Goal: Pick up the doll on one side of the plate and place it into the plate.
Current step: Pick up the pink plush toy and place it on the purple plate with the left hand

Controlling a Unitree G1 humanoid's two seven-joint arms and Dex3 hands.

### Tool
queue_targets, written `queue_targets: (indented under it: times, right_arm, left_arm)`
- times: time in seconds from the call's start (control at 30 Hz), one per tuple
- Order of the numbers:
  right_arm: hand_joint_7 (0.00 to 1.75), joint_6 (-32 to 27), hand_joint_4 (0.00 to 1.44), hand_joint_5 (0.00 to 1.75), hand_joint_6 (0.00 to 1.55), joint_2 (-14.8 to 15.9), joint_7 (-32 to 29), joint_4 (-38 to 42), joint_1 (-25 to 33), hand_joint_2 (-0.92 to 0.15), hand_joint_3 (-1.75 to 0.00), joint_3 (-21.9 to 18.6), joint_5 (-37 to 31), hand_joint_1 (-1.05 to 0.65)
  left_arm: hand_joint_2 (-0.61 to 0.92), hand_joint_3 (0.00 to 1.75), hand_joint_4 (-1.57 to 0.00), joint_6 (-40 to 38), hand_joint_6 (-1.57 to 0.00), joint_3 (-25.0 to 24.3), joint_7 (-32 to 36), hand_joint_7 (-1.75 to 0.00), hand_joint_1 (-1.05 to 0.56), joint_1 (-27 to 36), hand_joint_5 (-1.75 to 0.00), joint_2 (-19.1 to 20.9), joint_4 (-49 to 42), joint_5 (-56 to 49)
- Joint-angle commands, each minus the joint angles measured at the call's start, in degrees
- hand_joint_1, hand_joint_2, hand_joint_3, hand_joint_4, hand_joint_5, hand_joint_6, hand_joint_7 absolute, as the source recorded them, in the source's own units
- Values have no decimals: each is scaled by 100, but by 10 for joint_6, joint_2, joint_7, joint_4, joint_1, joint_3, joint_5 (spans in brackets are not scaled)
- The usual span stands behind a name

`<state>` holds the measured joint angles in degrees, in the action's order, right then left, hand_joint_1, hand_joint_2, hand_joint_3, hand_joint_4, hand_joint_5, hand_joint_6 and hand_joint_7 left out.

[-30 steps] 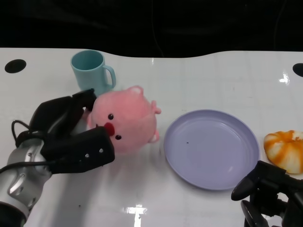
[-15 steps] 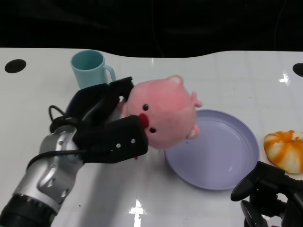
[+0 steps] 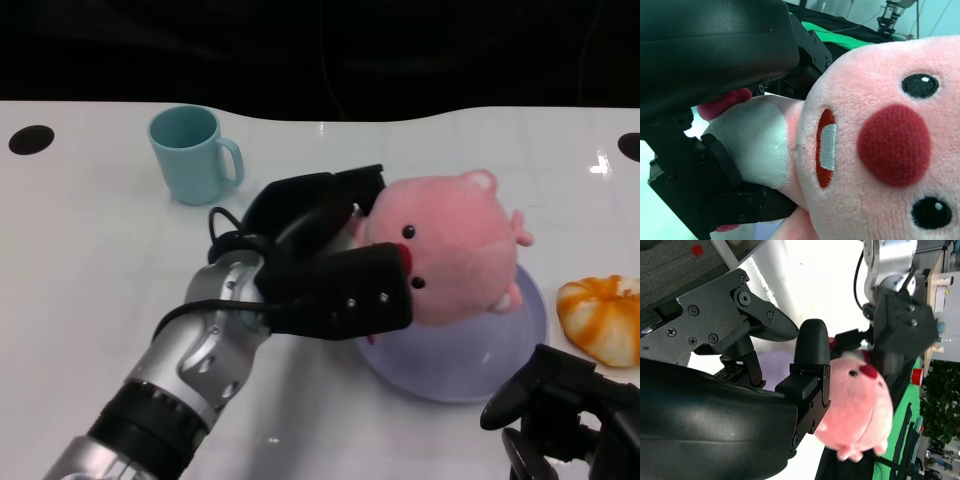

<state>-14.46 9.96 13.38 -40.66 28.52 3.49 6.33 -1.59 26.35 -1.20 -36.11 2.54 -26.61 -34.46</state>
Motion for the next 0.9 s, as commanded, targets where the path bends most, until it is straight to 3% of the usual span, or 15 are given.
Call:
queue_targets:
  times: [0.03, 0.4, 0.5, 0.57, 0.6, 0.7, 0.77, 0.8, 0.9]
  right_arm:
    - [136, -5, 66, 171, 57, 5, -1, -11, 4, -59, -103, 4, 2, -29]
    - [135, -14, 67, 171, 59, 3, -12, -23, 7, -60, -101, 22, -6, -29]
    - [135, -13, 66, 172, 59, 4, -14, -24, 7, -60, -101, 25, -8, -29]
    - [135, -16, 67, 172, 59, 4, -15, -25, 7, -59, -101, 26, -8, -29]
    - [135, -16, 67, 172, 59, 4, -15, -25, 6, -59, -101, 27, -7, -29]
    - [136, -14, 67, 172, 59, 5, -15, -24, 6, -59, -101, 27, -8, -29]
    - [136, -10, 67, 172, 59, 6, -14, -22, 5, -59, -102, 27, -9, -29]
    - [136, -9, 67, 172, 59, 6, -14, -22, 5, -58, -102, 27, -10, -29]
    - [136, -11, 67, 171, 59, 7, -14, -22, 5, -58, -103, 25, -9, -29]
  left_arm:
    - [39, 121, -94, -4, -74, 15, 8, -175, -20, -28, -175, -17, -29, -14]
    - [52, 104, -92, -23, -67, 37, 17, -175, -23, -84, -175, -85, -137, -21]
    - [57, 99, -91, -32, -65, 42, 9, -168, -25, -95, -175, -94, -154, -24]
    - [61, 90, -89, -40, -65, 46, 2, -129, -25, -104, -175, -99, -164, -24]
    - [64, 71, -87, -42, -70, 47, 0, -115, -25, -107, -175, -100, -168, -22]
    - [68, 53, -84, -49, -73, 47, -8, -100, -26, -113, -174, -104, -174, -16]
    - [79, 28, -76, -58, -79, 46, -25, -55, -27, -115, -170, -105, -172, -11]
    - [86, 16, -58, -62, -71, 46, -33, -31, -35, -115, -146, -103, -169, -9]
    - [91, 11, -39, -65, -61, 60, -46, -13, -44, -116, -120, -94, -161, -22]
